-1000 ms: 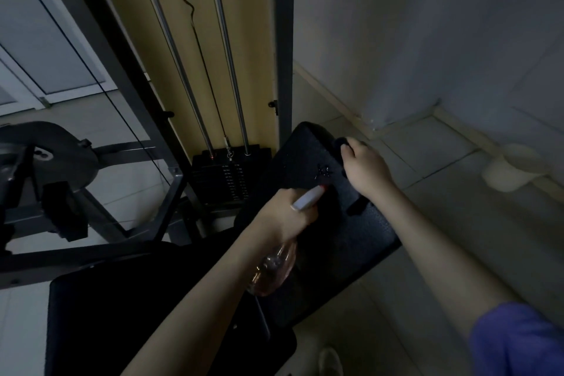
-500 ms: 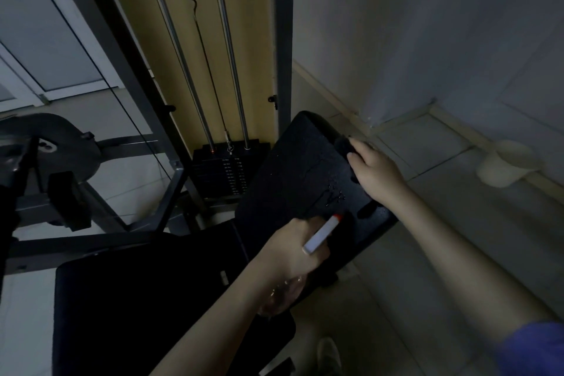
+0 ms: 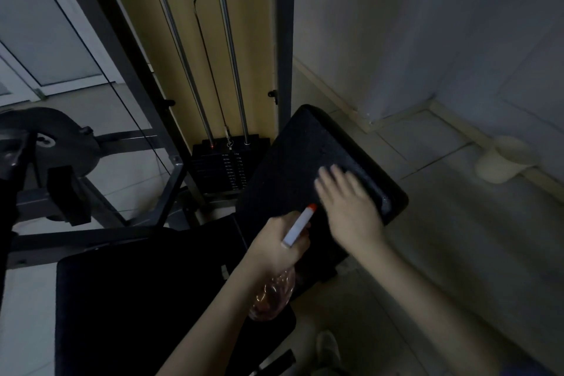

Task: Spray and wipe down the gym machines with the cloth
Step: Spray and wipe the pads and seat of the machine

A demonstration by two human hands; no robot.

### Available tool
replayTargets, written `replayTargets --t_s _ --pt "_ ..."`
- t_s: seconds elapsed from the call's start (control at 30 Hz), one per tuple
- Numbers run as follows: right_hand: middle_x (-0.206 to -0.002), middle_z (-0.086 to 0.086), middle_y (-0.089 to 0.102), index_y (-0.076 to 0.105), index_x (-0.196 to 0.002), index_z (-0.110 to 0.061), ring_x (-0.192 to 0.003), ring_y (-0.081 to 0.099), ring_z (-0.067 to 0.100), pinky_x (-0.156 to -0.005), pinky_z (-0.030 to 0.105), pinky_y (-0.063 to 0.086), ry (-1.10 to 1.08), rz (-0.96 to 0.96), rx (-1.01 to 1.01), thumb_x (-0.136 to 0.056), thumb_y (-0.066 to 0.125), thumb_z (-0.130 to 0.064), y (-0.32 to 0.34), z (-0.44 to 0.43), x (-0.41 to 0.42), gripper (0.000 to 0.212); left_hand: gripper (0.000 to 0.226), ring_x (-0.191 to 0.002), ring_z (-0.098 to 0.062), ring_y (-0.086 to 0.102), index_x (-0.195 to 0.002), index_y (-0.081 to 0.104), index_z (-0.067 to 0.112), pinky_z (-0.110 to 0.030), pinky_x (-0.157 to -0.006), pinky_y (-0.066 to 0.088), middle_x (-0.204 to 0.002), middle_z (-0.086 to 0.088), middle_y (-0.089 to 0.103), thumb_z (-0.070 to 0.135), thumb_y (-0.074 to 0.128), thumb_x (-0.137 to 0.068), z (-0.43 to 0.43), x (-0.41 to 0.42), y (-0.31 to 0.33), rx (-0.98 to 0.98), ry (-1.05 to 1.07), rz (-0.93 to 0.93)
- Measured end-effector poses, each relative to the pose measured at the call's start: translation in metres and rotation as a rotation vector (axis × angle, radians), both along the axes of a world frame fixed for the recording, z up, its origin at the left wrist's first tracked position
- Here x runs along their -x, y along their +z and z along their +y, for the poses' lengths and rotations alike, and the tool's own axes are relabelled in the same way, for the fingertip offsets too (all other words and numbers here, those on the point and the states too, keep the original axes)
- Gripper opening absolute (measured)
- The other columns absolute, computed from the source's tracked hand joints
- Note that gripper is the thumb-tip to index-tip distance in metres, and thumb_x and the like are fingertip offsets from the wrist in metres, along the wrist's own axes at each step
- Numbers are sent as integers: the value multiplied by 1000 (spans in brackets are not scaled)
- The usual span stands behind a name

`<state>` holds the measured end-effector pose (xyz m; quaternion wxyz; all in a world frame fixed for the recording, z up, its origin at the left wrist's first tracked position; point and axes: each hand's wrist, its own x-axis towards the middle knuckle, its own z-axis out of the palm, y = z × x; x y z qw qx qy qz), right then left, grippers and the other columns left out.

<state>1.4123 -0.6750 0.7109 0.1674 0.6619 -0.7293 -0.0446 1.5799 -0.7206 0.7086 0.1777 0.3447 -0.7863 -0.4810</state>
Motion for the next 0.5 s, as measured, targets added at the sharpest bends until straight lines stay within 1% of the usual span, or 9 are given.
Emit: replayTargets --t_s 0.07,0.1,0.13,0.2,0.27,0.37,0.43,0.47,0.5 --pt "-134 17 54 60 -124 -3 -126 49 33 -111 42 15 52 -37 -109 -79 32 -20 -21 19 -18 55 13 -56 -13 51 -82 56 7 -28 -53 42 -69 -2 57 17 54 -76 1 -4 -1 -38 -9 16" --pt "-133 16 55 61 -123 -3 -125 50 32 -112 41 16 43 -43 -145 -79 30 -20 -25 26 -21 56 10 -56 -12 50 -83 56 7 -27 -53 41 -69 -3 57 15 55 -77 1 -6 -1 -47 -14 23" --pt "-133 16 55 62 -122 -3 -125 51 32 -111 41 18 28 -38 -142 -79 30 -18 -24 30 -20 56 6 -55 -11 50 -82 56 7 -26 -52 41 -69 -2 56 12 55 -79 0 -8 -2 -52 -11 24" --pt "-134 18 54 61 -124 -3 -125 50 33 -112 41 13 -4 -27 -36 -78 29 -14 -13 30 -10 57 2 -54 -9 49 -79 54 9 -25 -52 40 -67 2 55 11 55 -80 -1 -15 -1 -45 9 26" --pt "-139 18 48 53 -131 -2 -130 45 34 -113 42 6 -79 -7 63 -79 25 -13 4 19 3 60 5 -54 -9 49 -76 53 12 -27 -52 41 -65 4 54 16 55 -78 -1 -23 0 -45 38 20" --pt "-148 18 35 35 -141 -2 -138 31 34 -115 44 2 -160 43 80 -82 18 -16 7 -5 0 63 3 -55 -11 51 -73 52 19 -30 -53 43 -66 4 55 18 54 -76 -3 -34 -1 -54 73 14" --pt "-151 17 30 31 -143 -2 -139 28 33 -115 43 3 -94 71 48 -86 22 -18 -13 -13 -16 60 3 -57 -13 53 -75 54 17 -33 -55 44 -67 3 56 19 53 -76 -5 -40 -2 -62 102 12" --pt "-152 16 29 31 -143 -3 -140 28 33 -115 43 4 -43 88 0 -88 30 -21 -24 -13 -25 58 7 -58 -14 54 -77 55 13 -35 -56 46 -67 2 56 20 52 -76 -5 -43 -2 -63 118 13" --pt "-151 16 30 34 -142 -3 -139 29 33 -114 43 7 -10 81 -64 -86 44 -25 -32 -9 -34 61 11 -59 -15 55 -79 56 10 -37 -57 47 -68 2 57 20 52 -75 -6 -45 -3 -67 129 17"
